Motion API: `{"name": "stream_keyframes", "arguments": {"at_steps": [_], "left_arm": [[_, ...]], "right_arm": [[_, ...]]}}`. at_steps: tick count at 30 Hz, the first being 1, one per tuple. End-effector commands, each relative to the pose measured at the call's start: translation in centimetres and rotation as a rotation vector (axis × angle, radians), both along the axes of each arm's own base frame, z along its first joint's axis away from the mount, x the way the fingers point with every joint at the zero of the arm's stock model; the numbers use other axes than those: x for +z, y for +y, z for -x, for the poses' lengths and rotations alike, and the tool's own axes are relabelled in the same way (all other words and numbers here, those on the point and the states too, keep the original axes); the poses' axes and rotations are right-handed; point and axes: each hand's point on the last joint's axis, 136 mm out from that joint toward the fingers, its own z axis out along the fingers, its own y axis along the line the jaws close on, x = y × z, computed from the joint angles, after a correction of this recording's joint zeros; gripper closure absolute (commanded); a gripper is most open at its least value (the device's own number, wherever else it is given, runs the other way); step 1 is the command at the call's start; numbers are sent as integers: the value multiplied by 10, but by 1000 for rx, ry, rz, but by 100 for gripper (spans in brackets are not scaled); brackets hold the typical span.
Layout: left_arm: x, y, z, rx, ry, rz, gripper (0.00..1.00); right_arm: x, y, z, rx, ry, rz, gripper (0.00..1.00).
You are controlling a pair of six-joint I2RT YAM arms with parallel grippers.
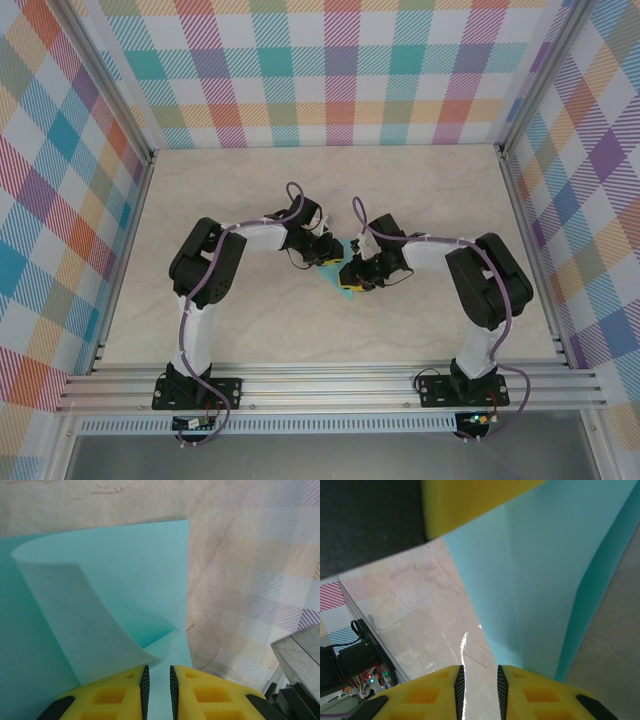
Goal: Fold a paper plane with a square sheet of paper (fold left side to right side)
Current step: Fourth fold the wing at the center of the table.
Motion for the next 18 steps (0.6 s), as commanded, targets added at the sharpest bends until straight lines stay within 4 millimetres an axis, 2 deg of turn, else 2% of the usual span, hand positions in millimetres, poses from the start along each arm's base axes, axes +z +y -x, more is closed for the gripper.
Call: {"name": "stream_keyframes", "arguments": {"at_steps": [1, 10, 18], "left_arm": [[-35, 22, 21, 24, 81, -130, 79], [-36, 23, 20, 34, 82, -136, 79], [-38, 25, 20, 44, 87, -143, 80]], "right_arm": [[0, 7, -5, -4, 30, -33, 75], [-8, 1, 15, 47, 147, 3, 77], [-18, -15, 50, 77, 240, 37, 78]]}}
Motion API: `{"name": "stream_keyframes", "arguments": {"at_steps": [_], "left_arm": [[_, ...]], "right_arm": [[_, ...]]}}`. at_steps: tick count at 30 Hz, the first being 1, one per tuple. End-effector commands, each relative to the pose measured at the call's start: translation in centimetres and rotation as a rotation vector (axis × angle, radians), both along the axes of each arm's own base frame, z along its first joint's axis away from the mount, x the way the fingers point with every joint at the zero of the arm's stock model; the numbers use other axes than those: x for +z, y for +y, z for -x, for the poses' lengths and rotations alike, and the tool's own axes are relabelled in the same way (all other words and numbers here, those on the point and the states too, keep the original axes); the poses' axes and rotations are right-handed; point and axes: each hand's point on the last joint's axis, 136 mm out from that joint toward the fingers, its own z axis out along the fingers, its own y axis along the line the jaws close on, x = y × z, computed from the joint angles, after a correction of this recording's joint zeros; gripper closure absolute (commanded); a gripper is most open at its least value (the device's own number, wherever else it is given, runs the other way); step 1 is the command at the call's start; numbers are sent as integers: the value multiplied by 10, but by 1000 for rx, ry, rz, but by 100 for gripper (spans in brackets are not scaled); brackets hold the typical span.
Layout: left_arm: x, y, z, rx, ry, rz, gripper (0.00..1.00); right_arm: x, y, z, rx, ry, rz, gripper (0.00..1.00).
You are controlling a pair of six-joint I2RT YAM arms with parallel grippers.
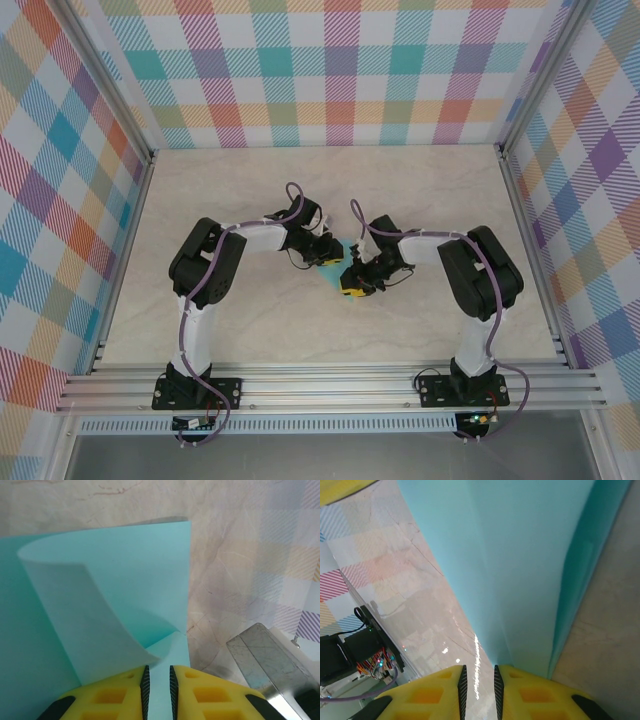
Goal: Fold a paper plane with a square sheet of paper (fold left side to right side)
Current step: Fourth fold the wing at the center of the table.
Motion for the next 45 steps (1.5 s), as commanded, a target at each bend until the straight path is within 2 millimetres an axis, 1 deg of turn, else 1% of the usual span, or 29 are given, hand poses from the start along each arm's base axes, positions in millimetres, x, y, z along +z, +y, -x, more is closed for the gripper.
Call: {"name": "stream_keyframes", "arguments": {"at_steps": [1, 5, 8, 12, 14, 17, 20, 22, 25, 28, 31, 33, 36, 39, 42, 44, 45], "left_arm": [[-39, 24, 20, 34, 87, -145, 80], [-39, 25, 20, 37, 88, -149, 80], [-40, 26, 21, 36, 91, -150, 80], [-39, 26, 20, 36, 90, -151, 80], [-39, 26, 21, 35, 88, -149, 80], [-36, 25, 20, 33, 82, -144, 80], [-34, 24, 21, 31, 78, -139, 80], [-31, 23, 20, 29, 71, -135, 80], [-30, 22, 19, 29, 69, -130, 80], [-29, 21, 18, 28, 67, -128, 80], [-28, 20, 18, 25, 65, -125, 80], [-28, 20, 17, 27, 65, -125, 80], [-27, 20, 16, 28, 61, -127, 80], [-24, 19, 14, 27, 52, -126, 80], [-21, 19, 8, 26, 44, -127, 79], [-17, 19, 0, 29, 25, -122, 79], [-19, 23, 1, 32, 44, -139, 79]], "right_arm": [[-9, -14, 36, 29, 116, 33, 78], [-18, -22, 49, 32, 144, 68, 78], [-21, -28, 55, 36, 146, 92, 78], [-18, -33, 59, 50, 137, 115, 78], [-15, -33, 56, 52, 118, 117, 78], [-1, -25, 44, 41, 54, 63, 78], [23, -15, 25, 11, -35, -21, 79], [36, -10, 13, -8, -92, -55, 82], [43, -4, -1, -25, -142, -71, 86], [35, -3, -13, -34, -165, -29, 87], [22, -3, -17, -17, -162, 26, 88], [11, -2, -15, 2, -147, 70, 89], [-8, -9, -10, 9, -113, 151, 90], [-19, -23, -6, 5, -100, 241, 91], [-29, -30, 2, 20, -55, 277, 93], [-35, -34, 9, 31, -25, 294, 95], [-38, -36, 13, 35, -14, 301, 95]]}}
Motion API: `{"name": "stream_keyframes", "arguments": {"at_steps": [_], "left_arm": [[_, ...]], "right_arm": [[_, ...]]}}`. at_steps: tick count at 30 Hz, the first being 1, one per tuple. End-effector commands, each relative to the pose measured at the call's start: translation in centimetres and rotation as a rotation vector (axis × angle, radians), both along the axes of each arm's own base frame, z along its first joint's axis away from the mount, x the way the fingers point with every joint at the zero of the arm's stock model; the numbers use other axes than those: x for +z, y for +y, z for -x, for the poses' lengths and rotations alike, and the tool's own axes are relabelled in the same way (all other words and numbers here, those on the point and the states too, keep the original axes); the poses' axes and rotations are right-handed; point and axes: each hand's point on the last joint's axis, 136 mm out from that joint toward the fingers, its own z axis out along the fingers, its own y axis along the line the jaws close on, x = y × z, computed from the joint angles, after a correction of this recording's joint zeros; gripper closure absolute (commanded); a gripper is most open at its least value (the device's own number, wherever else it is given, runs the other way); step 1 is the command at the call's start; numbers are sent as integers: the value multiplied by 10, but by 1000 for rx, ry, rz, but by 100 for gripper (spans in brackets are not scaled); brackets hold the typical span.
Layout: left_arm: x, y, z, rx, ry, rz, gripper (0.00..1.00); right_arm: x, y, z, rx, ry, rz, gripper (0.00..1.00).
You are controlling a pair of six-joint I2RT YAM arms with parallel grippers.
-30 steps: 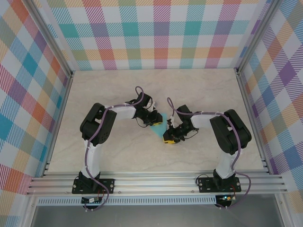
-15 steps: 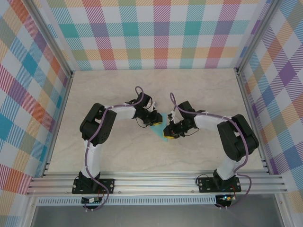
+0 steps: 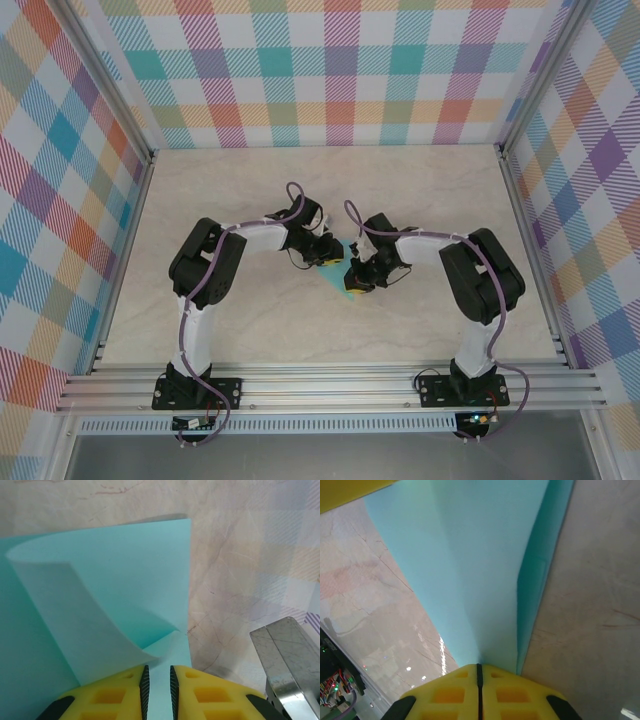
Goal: Fold a paper plane with a square sheet of paper (fold left side to right side)
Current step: Fourth fold the wing at the center of the table.
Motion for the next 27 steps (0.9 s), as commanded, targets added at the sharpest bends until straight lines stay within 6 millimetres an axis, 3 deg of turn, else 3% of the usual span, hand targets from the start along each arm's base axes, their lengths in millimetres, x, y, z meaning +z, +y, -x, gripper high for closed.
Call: {"name": "stream_keyframes", "arguments": {"at_steps": [1, 12, 20, 23, 27], "left_arm": [[-19, 22, 0, 28, 44, -114, 78], [-15, 44, -63, 74, -34, -91, 77], [-20, 60, -96, 102, -41, -78, 77], [-7, 63, -101, 109, -61, -61, 77], [30, 69, -100, 106, -133, -47, 76]], "right_arm": [[-32, -26, 28, 20, 110, 143, 96], [-38, -31, 42, 25, 144, 145, 99], [-35, -29, 41, 27, 132, 129, 99], [-34, -30, 38, 23, 112, 137, 100], [-33, -31, 36, 19, 98, 145, 100]]}}
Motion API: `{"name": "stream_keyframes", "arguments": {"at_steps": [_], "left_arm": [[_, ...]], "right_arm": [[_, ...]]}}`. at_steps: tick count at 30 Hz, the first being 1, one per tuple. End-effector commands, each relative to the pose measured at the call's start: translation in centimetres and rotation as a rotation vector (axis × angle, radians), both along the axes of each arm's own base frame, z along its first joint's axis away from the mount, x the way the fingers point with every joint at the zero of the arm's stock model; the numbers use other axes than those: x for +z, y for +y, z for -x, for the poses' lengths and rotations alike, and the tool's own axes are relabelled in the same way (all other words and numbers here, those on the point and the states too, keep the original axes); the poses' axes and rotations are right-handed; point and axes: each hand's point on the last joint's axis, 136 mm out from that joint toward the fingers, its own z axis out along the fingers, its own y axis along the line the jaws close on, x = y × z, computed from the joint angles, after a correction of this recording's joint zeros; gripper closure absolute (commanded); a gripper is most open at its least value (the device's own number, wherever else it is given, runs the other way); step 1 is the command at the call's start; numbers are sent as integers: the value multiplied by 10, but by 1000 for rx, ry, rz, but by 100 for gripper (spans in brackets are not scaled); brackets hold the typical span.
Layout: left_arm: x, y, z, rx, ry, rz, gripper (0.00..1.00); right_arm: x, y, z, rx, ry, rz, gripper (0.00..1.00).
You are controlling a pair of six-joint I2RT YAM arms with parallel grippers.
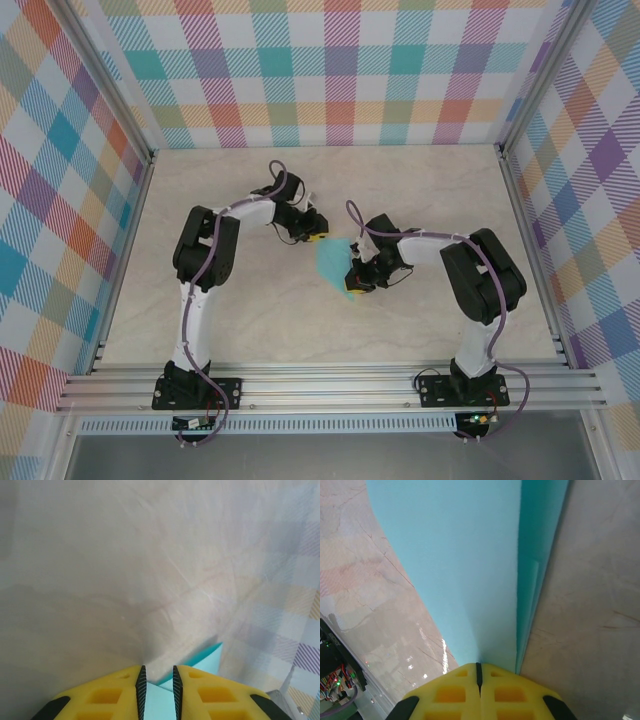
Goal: Fold a paper plane with a square sheet of paper (fold left side to right side)
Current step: Fourth fold the wing at the center of the table.
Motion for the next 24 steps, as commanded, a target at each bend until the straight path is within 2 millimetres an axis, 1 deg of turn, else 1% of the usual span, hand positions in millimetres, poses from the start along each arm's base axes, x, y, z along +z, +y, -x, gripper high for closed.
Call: {"name": "stream_keyframes", "arguments": {"at_steps": [1, 2, 5, 7, 9, 11, 13, 15, 16, 19, 24], "left_arm": [[39, 22, -14, 32, -135, -45, 76], [48, 23, -11, 33, -153, -40, 76], [70, 28, 8, 30, -182, -29, 76], [75, 26, 29, 9, -182, -25, 78], [76, 18, 52, -21, -167, -12, 79], [71, 6, 75, -46, -140, 8, 81], [68, -10, 91, -66, -133, 44, 82], [58, -20, 105, -78, -101, 49, 83], [52, -25, 109, -79, -83, 47, 83], [38, -35, 115, -71, -46, 54, 84], [25, -52, 123, -99, -9, 69, 85]], "right_arm": [[-32, -31, 32, 2, 103, 175, 100], [-32, -31, 31, 2, 103, 176, 100], [-34, -31, 31, 2, 106, 178, 100], [-34, -30, 31, 3, 106, 177, 100], [-33, -31, 31, 1, 106, 178, 100], [-34, -31, 31, 1, 108, 180, 100], [-34, -31, 30, -1, 106, 178, 100], [-34, -31, 30, 0, 107, 180, 100], [-34, -31, 31, 0, 111, 181, 100], [-35, -31, 31, 1, 113, 181, 100], [-35, -31, 31, 1, 117, 183, 100]]}}
